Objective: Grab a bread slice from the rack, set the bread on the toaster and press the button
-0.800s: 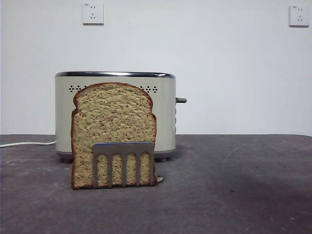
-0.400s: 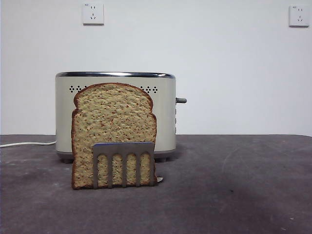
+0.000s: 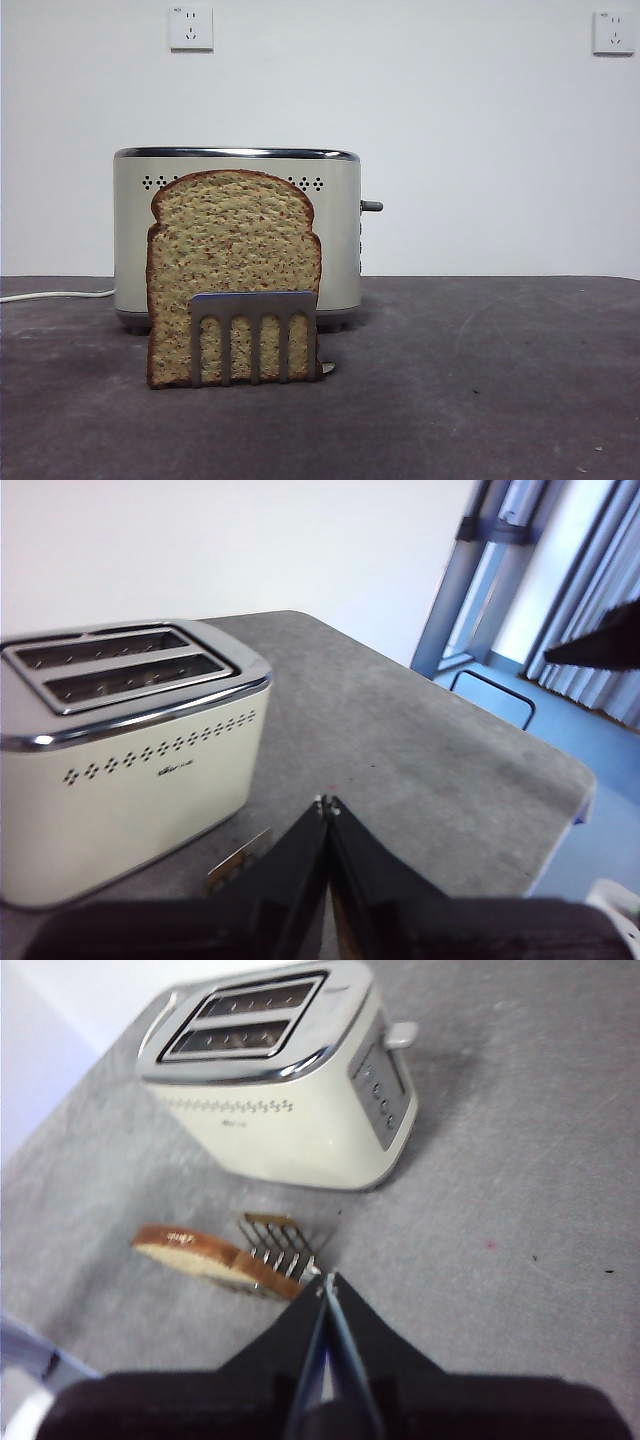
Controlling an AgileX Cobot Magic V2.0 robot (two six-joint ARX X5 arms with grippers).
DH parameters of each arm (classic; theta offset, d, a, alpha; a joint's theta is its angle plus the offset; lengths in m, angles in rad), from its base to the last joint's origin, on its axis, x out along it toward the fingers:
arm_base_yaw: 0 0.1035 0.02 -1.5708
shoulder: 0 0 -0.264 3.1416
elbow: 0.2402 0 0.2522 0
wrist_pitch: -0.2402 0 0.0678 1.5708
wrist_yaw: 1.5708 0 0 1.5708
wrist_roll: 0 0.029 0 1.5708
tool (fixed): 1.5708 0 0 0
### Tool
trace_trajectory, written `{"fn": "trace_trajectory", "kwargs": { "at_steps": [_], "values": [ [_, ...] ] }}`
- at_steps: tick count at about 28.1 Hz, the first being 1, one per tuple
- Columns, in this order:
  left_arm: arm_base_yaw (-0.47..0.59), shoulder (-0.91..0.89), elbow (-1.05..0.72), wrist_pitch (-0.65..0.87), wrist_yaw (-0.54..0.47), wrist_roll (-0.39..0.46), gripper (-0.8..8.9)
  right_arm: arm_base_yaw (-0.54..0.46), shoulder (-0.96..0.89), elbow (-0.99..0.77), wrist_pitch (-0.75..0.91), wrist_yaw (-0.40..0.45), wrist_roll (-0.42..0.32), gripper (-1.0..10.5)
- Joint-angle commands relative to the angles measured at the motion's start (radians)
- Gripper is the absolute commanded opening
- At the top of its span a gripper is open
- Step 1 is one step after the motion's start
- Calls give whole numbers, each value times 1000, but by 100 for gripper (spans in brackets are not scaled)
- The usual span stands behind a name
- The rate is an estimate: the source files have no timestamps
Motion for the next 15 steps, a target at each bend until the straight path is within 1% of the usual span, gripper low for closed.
{"fn": "trace_trajectory", "kwargs": {
  "at_steps": [1, 4, 6, 9, 11, 12, 14, 15],
  "values": [
    [-8, 17, 54, -66, 8, 85, -8, 11, 34, 64, -72, -3, -95, -12],
    [-20, 30, 105, -151, 3, 137, -8, 23, 56, 108, -126, -3, -131, -12],
    [-28, 34, 129, -193, 0, 166, -8, 28, 58, 118, -137, -3, -141, -12],
    [-33, 37, 141, -208, -1, 173, -7, 29, 58, 119, -138, -3, -142, -12],
    [-33, 37, 145, -212, -2, 173, 13, 29, 58, 119, -138, -3, -144, -12],
    [-33, 37, 147, -211, -2, 173, 132, 29, 58, 119, -140, -3, -144, -12],
    [-33, 37, 151, -209, -5, 174, 595, 29, 58, 119, -140, -3, -144, -12],
    [-35, 41, 153, -207, -4, 174, 648, 29, 58, 119, -140, -3, -144, -12]
  ]
}}
